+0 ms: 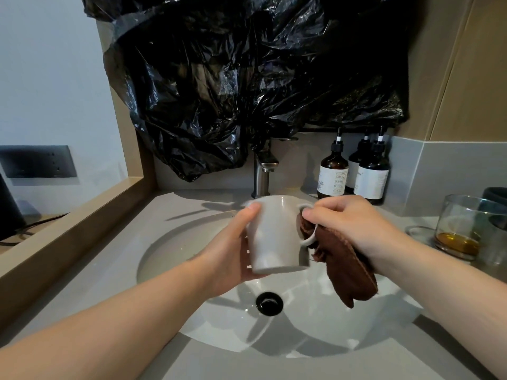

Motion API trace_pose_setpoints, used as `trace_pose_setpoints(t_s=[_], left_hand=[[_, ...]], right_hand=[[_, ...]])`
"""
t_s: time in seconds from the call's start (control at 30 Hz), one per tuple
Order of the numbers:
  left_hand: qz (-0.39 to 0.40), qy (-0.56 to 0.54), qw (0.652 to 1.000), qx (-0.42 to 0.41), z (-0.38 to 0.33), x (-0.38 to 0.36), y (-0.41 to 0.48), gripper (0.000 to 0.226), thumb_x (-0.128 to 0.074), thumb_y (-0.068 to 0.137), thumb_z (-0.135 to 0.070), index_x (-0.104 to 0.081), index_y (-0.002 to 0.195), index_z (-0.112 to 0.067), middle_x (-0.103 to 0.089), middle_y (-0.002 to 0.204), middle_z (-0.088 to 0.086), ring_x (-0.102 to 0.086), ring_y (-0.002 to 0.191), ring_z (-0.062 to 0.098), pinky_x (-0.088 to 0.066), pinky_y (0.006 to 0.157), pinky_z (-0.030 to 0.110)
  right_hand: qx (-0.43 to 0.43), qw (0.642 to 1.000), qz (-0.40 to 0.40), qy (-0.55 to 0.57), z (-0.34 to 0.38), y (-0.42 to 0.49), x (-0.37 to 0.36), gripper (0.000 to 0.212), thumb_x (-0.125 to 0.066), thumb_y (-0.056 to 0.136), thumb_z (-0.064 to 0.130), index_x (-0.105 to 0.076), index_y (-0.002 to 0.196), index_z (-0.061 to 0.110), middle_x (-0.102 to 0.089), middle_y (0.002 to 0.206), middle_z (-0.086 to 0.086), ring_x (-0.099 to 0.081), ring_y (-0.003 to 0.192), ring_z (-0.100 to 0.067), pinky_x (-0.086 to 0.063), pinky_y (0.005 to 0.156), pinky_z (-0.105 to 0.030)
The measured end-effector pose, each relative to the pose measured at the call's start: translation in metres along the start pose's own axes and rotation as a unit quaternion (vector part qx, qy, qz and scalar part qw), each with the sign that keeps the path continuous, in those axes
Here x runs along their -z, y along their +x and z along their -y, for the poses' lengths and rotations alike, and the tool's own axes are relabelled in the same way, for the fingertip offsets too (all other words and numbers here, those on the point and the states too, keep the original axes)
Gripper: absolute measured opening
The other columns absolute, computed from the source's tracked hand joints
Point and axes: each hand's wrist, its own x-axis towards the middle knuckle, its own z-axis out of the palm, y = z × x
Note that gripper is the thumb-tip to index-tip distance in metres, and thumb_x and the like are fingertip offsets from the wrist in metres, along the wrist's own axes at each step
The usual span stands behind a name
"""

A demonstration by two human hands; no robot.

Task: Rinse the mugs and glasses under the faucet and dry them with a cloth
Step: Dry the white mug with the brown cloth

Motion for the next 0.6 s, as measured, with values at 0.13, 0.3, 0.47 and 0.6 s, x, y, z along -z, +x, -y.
trace_pose_setpoints(t_s=[0.13, 0.3, 0.47, 0.6], left_hand=[[0.011, 0.001, 1.0, -0.008, 0.001, -0.004, -0.002, 0.073, -0.066, 0.067, -0.067, -0.06, 0.124, -0.023, -0.069, 0.118, 0.006, -0.065, 0.111, 0.026, -0.05, 0.096, 0.048], [-0.013, -0.022, 1.0, -0.017, 0.006, -0.006, 0.0, 0.084, -0.076, 0.059, -0.066, -0.053, 0.13, -0.028, -0.069, 0.117, 0.005, -0.068, 0.104, 0.025, -0.058, 0.08, 0.042], [-0.076, -0.015, 0.995, -0.056, 0.009, -0.004, 0.008, 0.088, -0.075, 0.048, -0.067, -0.055, 0.126, -0.032, -0.07, 0.115, 0.006, -0.068, 0.104, 0.027, -0.054, 0.09, 0.049], [-0.136, -0.003, 0.987, -0.081, 0.006, -0.004, 0.007, 0.056, -0.069, 0.07, -0.061, -0.054, 0.119, -0.037, -0.069, 0.109, 0.005, -0.068, 0.097, 0.028, -0.057, 0.083, 0.05]], right_hand=[[0.007, 1.0, 0.006, -0.015, -0.004, 0.001, -0.004, 0.029, -0.067, 0.08, 0.021, -0.061, 0.07, -0.006, -0.055, 0.057, -0.009, -0.059, 0.057, -0.023, -0.054, 0.062, -0.041], [0.019, 1.0, 0.014, 0.014, -0.008, 0.001, -0.008, 0.033, -0.068, 0.08, 0.022, -0.06, 0.077, -0.01, -0.058, 0.066, -0.015, -0.061, 0.058, -0.026, -0.054, 0.062, -0.043], [0.019, 0.995, 0.073, -0.06, -0.006, 0.004, -0.002, 0.048, -0.079, 0.067, 0.05, -0.063, 0.073, 0.004, -0.064, 0.073, -0.012, -0.061, 0.068, -0.025, -0.053, 0.074, -0.049], [-0.006, 0.998, 0.055, -0.043, 0.005, 0.004, 0.012, 0.037, -0.072, 0.068, 0.04, -0.071, 0.079, 0.005, -0.07, 0.074, -0.012, -0.068, 0.06, -0.026, -0.056, 0.058, -0.035]])
